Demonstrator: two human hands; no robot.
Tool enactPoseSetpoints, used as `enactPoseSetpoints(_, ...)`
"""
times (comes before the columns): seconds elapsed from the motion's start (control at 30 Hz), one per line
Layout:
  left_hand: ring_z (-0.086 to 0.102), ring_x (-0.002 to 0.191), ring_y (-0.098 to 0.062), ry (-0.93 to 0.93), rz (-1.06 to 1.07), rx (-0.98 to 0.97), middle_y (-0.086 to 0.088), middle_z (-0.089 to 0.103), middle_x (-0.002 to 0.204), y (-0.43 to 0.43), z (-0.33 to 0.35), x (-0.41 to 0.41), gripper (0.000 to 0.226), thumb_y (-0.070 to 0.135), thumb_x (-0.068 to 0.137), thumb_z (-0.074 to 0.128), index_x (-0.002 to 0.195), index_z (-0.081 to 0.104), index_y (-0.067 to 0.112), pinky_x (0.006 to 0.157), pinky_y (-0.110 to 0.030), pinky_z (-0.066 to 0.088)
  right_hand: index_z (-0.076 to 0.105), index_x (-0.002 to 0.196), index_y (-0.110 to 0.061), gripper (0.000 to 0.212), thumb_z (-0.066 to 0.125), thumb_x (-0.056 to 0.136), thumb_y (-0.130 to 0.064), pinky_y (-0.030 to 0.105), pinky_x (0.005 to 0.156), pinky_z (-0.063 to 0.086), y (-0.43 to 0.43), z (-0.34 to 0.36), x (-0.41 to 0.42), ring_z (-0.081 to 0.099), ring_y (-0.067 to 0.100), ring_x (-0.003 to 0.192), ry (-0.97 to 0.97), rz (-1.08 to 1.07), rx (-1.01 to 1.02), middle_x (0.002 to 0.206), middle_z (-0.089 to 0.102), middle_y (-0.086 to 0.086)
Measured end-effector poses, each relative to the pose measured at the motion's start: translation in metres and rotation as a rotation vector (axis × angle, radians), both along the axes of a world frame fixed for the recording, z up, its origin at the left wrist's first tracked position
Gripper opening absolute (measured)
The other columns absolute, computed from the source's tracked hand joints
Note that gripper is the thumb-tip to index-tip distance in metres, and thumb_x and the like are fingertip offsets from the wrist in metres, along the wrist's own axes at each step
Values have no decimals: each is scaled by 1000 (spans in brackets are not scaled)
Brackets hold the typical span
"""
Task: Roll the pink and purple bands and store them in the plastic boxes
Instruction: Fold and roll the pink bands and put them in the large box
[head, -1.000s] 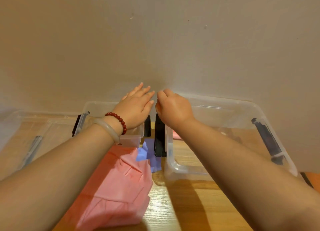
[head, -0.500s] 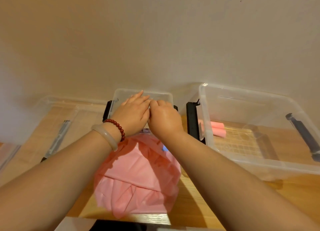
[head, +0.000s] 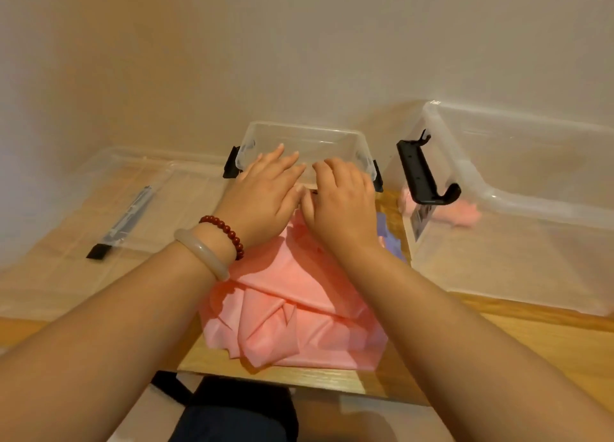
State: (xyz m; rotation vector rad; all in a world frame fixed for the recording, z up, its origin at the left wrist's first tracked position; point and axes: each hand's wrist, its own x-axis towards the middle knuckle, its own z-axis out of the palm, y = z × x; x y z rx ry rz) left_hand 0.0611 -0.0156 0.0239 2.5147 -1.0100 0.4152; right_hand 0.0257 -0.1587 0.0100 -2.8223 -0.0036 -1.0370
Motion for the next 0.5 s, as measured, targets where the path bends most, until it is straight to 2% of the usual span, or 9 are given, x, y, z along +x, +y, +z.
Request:
enactPoseSetpoints(0.07, 15, 148, -21, 3, -9, 4, -6, 29, 157, 8, -11, -10, 64, 44, 95, 19, 145, 40, 11, 120, -40, 11, 68, 106, -6, 41, 49, 78, -29, 43, 89, 50, 5, -13, -15, 64, 35, 106, 17, -23, 13, 112, 68, 15)
enactPoseSetpoints(0.13, 12, 149, -19, 38, -9, 14, -4, 23, 159, 19, -18, -25, 63, 43, 95, 20, 148, 34, 13, 121, -43, 13, 66, 115, -4, 49, 45, 79, -30, 48, 94, 49, 11, -27, -35, 61, 36, 116, 36, -52, 25, 123, 65, 18)
enactPoseSetpoints(0.2, 9, 149, -16, 61, -5, 25, -2, 20, 160, 27, -25, -37, 56, 41, 100, 22, 150, 31, 16, 120, -38, 7, 63, 122, -4, 46, 53, 82, -24, 48, 99, 46, 14, -40, -53, 57, 36, 121, 42, -73, 46, 128, 62, 18)
enactPoseSetpoints(0.23, 9, 149, -16, 74, -11, 32, -2, 20, 160, 31, -29, -44, 51, 38, 104, 26, 150, 30, 17, 119, -33, 2, 63, 123, -4, 43, 58, 84, -22, 46, 97, 46, 16, -45, -60, 57, 36, 119, 44, -79, 55, 126, 63, 17)
enactPoseSetpoints(0.3, 9, 149, -16, 97, -29, 53, -2, 22, 160, 37, -35, -56, 48, 31, 105, 30, 150, 30, 16, 115, -24, -1, 66, 113, -6, 30, 59, 87, -20, 38, 80, 44, 19, -48, -71, 61, 34, 104, 45, -83, 54, 111, 68, 13)
enactPoseSetpoints(0.37, 11, 148, -17, 137, -35, 81, -1, 26, 158, 40, -39, -64, 47, 31, 105, 32, 149, 32, 17, 117, -27, 3, 67, 105, -9, 24, 53, 93, -24, 35, 72, 34, 22, -45, -79, 60, 31, 96, 117, -85, 50, 102, 68, 10)
enactPoseSetpoints(0.5, 15, 147, -17, 188, -16, 193, 0, 31, 156, 42, -40, -64, 48, 37, 103, 36, 147, 37, 19, 118, -35, 13, 67, 103, -12, 32, 46, 98, -36, 32, 68, 34, 17, -37, -85, 59, 26, 94, 308, -56, 54, 100, 66, 8)
